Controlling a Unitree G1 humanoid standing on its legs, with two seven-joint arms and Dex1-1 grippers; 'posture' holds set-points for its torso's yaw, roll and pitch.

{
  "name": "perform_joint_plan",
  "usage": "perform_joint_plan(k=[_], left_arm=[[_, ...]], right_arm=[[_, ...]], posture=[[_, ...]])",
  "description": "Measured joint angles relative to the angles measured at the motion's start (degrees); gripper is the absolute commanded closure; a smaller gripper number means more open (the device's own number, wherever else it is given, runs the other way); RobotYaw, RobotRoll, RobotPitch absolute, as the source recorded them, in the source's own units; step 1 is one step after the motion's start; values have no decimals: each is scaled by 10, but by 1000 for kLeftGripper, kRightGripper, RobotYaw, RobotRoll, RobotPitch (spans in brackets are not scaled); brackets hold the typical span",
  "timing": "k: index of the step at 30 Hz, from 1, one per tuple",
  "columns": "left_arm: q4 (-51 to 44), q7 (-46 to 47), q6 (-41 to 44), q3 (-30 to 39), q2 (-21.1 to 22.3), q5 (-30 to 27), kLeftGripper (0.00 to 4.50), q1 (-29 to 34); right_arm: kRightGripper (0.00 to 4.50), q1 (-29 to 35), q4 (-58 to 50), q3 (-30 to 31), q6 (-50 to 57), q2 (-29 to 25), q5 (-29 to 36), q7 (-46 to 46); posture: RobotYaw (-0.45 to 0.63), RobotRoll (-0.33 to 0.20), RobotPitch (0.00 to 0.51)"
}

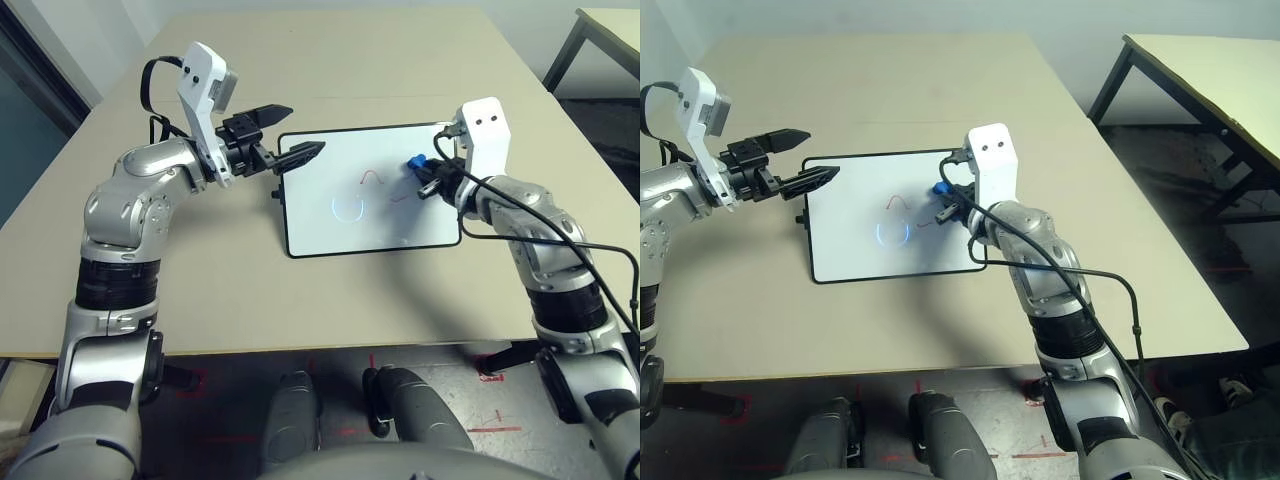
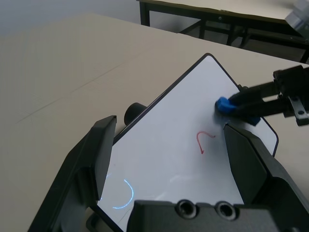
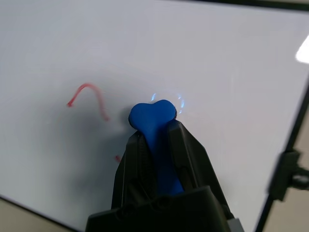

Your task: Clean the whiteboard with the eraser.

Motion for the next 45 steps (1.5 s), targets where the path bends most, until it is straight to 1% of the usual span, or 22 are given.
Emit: perform_joint_plan(k=[6,8,13,17,21,26,28,32,40,45], left_arm=[[0,1,0,0,-1,0,0,0],[0,1,0,0,-1,0,0,0],[0,1,0,0,-1,0,0,0],[0,2,0,0,-1,0,0,0],[0,2,1,0,-1,0,0,0],[0,2,2,0,-1,0,0,0],[0,2,3,0,-1,0,0,0],[0,2,6,0,-1,0,0,0],[0,2,6,0,-1,0,0,0],[0,2,6,0,-1,0,0,0]], right_arm=[[3933,-7,13,1,-3,-3,2,3],[3933,-23,28,-3,-10,-7,3,4],[3933,-66,72,-36,-26,-27,-3,-11],[3933,-71,75,-41,-30,-28,-5,-17],[3933,-64,56,-37,-18,-13,-3,-19],[3933,-44,28,-15,-3,30,8,-18],[3933,-35,26,-7,-2,50,15,-15],[3933,-19,35,10,-19,71,21,-10],[3933,-21,75,12,-65,70,24,4],[3934,-57,119,-3,-94,60,26,7]], posture=[[9,0,136],[9,0,136],[9,0,136],[9,0,136],[8,0,138],[8,0,138],[17,0,143],[17,0,143],[29,0,135],[28,0,133]])
